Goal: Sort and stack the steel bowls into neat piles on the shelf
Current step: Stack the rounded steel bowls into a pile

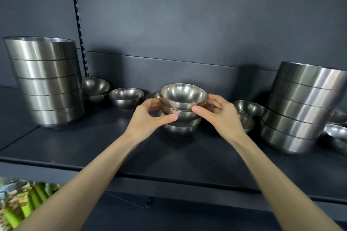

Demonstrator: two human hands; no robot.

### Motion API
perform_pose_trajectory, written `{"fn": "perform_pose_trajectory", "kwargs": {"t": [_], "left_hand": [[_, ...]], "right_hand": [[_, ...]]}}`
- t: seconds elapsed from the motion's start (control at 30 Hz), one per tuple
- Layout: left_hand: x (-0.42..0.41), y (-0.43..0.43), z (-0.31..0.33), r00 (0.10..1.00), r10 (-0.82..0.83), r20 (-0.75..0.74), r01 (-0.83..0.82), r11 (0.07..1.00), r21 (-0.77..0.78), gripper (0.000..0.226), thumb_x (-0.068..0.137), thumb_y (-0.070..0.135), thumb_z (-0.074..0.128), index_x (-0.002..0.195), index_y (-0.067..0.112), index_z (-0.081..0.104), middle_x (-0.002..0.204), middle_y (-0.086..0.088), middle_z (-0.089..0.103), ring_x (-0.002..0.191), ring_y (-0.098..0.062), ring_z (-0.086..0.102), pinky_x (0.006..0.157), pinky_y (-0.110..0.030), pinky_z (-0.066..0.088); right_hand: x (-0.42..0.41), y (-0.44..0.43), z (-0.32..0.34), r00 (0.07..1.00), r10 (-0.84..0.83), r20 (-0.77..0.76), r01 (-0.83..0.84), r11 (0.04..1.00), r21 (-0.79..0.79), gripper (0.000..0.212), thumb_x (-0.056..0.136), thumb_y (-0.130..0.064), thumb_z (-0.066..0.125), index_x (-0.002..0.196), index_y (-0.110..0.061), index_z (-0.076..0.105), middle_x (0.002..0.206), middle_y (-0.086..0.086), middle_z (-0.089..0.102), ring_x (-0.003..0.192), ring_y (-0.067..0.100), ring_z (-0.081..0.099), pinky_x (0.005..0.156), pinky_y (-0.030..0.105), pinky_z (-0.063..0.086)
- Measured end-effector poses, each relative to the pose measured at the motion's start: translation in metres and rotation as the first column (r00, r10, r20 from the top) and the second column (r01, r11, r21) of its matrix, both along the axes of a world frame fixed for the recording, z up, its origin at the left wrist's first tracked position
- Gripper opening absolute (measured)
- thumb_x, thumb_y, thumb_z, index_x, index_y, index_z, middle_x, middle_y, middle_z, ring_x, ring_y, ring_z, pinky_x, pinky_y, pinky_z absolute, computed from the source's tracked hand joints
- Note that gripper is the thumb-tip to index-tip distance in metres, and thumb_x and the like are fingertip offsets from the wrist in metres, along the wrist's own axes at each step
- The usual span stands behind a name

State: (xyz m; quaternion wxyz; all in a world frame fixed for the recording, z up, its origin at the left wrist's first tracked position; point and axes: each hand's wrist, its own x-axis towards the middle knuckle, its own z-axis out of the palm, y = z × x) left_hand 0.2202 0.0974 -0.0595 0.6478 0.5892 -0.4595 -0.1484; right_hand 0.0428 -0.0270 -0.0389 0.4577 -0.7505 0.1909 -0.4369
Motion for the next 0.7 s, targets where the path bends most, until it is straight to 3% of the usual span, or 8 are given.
{"fn": "perform_pose_trajectory", "kwargs": {"t": [0.13, 0.23, 0.33, 0.5, 0.7], "left_hand": [[-0.004, 0.001, -0.006, 0.999, 0.032, 0.041, -0.033, 0.999, 0.023, 0.044, 0.062, 0.025, 0.087, 0.1, 0.029, 0.064, 0.093, 0.02, 0.071, 0.097, 0.009, 0.061, 0.084, -0.007, 0.043], [-0.005, 0.002, -0.01, 0.997, 0.035, 0.069, -0.036, 0.999, 0.021, 0.039, 0.066, 0.019, 0.085, 0.094, 0.032, 0.061, 0.086, 0.032, 0.068, 0.09, 0.018, 0.058, 0.077, 0.003, 0.038], [-0.004, 0.001, -0.015, 0.996, 0.034, 0.081, -0.035, 0.999, 0.015, 0.038, 0.068, 0.015, 0.084, 0.093, 0.032, 0.06, 0.086, 0.035, 0.067, 0.089, 0.019, 0.057, 0.077, 0.004, 0.036], [-0.001, -0.003, -0.021, 0.997, 0.037, 0.066, -0.04, 0.999, 0.035, 0.041, 0.068, 0.023, 0.085, 0.097, 0.038, 0.06, 0.093, 0.036, 0.066, 0.097, 0.018, 0.055, 0.082, -0.003, 0.041], [-0.001, -0.002, -0.025, 0.999, 0.024, 0.029, -0.025, 0.998, 0.057, 0.05, 0.067, 0.026, 0.085, 0.111, 0.031, 0.06, 0.105, 0.014, 0.068, 0.105, 0.003, 0.06, 0.097, -0.024, 0.045]], "right_hand": [[0.002, -0.009, -0.012, 0.998, 0.056, 0.011, -0.056, 0.998, 0.016, 0.037, 0.072, -0.025, 0.084, 0.102, -0.034, 0.065, 0.097, -0.024, 0.072, 0.094, -0.001, 0.068, 0.075, 0.008, 0.049], [0.006, -0.012, -0.021, 0.997, 0.064, 0.032, -0.065, 0.997, 0.033, 0.038, 0.072, -0.02, 0.084, 0.105, -0.028, 0.065, 0.097, -0.022, 0.073, 0.094, 0.001, 0.069, 0.075, 0.009, 0.049], [0.009, -0.014, -0.025, 0.998, 0.046, 0.031, -0.047, 0.998, 0.033, 0.041, 0.071, -0.022, 0.084, 0.105, -0.033, 0.063, 0.098, -0.026, 0.071, 0.098, -0.002, 0.067, 0.08, 0.01, 0.049], [0.009, -0.017, -0.032, 0.999, 0.027, 0.027, -0.027, 0.999, 0.031, 0.04, 0.07, -0.025, 0.085, 0.102, -0.035, 0.063, 0.099, -0.026, 0.071, 0.099, -0.002, 0.066, 0.085, 0.011, 0.049], [0.006, -0.01, -0.033, 0.999, 0.039, 0.022, -0.04, 0.998, 0.045, 0.045, 0.06, -0.041, 0.083, 0.101, -0.038, 0.062, 0.099, -0.029, 0.07, 0.099, -0.006, 0.065, 0.08, 0.007, 0.047]]}}
